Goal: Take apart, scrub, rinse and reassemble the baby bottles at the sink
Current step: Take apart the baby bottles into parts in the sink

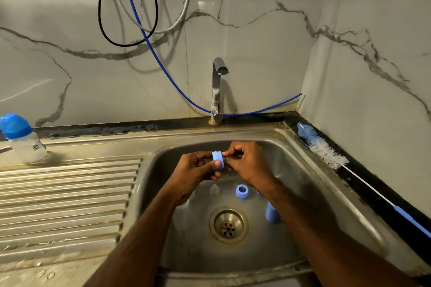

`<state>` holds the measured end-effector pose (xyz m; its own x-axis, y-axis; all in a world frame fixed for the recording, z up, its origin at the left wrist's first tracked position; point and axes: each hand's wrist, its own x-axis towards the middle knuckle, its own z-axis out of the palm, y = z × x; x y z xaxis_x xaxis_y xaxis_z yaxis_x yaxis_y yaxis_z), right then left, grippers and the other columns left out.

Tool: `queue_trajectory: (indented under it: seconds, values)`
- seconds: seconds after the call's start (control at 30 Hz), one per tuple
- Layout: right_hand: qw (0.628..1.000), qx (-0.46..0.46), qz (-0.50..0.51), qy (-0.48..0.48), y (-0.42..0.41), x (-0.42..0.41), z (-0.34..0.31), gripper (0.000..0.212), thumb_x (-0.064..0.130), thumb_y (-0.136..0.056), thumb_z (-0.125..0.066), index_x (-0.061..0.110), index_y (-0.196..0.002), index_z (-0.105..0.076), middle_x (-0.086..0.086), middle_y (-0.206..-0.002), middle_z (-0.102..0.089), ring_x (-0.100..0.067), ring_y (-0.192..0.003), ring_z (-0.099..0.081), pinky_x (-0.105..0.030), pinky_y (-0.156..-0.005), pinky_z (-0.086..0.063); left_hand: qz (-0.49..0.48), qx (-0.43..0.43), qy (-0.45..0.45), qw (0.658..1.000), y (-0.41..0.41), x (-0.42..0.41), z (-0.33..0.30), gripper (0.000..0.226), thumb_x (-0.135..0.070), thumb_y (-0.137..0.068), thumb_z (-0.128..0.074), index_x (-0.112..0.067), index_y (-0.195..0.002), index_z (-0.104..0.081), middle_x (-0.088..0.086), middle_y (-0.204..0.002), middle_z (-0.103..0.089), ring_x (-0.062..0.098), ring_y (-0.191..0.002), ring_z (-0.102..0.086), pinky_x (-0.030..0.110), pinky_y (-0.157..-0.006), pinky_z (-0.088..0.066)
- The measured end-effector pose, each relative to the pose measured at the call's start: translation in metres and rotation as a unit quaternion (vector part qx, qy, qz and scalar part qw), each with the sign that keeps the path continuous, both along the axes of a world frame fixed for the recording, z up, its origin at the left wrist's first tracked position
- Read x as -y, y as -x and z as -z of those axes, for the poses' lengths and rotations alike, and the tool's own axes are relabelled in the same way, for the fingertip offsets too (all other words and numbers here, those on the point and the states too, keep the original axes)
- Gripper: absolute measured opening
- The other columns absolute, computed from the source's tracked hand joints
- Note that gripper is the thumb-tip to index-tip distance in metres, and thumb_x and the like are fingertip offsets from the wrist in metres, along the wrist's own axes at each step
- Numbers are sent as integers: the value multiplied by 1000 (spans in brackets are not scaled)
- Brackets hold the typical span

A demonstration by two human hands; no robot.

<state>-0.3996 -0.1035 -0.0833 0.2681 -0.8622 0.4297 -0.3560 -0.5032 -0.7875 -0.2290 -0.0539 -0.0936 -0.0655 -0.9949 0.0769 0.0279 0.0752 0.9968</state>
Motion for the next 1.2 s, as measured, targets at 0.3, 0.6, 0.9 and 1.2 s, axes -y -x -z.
queue_trajectory:
  seconds: [0.3, 0.6, 0.9, 1.2]
  values:
    - [958, 117, -93, -244, 20, 2, -7, 14, -2, -86, -73, 8, -95, -75, -15, -97, -76, -24, -87, -75, -32, -79, -62, -13, 15, 13, 1000, 2, 3, 7, 30, -8, -92, -68, -13, -121, -67, 11, -99, -77, 23, -88, -74, 31, -80, -61]
    - [951, 132, -49, -276, 17, 2, -7, 13, 0, -84, -75, 7, -95, -72, -12, -86, -75, -17, -74, -69, -27, -69, -58, -21, 25, 31, 999, 4, 2, 4, 32, -7, -91, -70, -13, -122, -68, 8, -100, -78, 23, -89, -74, 29, -78, -60]
    - [951, 138, -27, -274, 6, -3, -1, 14, -8, -86, -68, 6, -84, -70, -15, -79, -72, -20, -68, -68, -26, -61, -57, -16, 85, 69, 994, 5, 1, 4, 29, -9, -88, -74, -26, -111, -71, 5, -98, -78, 26, -91, -74, 37, -82, -61]
    - [913, 203, -63, -348, 13, 4, 1, 12, -4, -92, -64, 0, -101, -70, -20, -99, -74, -24, -85, -72, -29, -74, -61, -60, 65, 66, 994, 9, 3, 6, 38, -13, -82, -80, -17, -118, -72, 4, -105, -76, 21, -98, -74, 31, -81, -61]
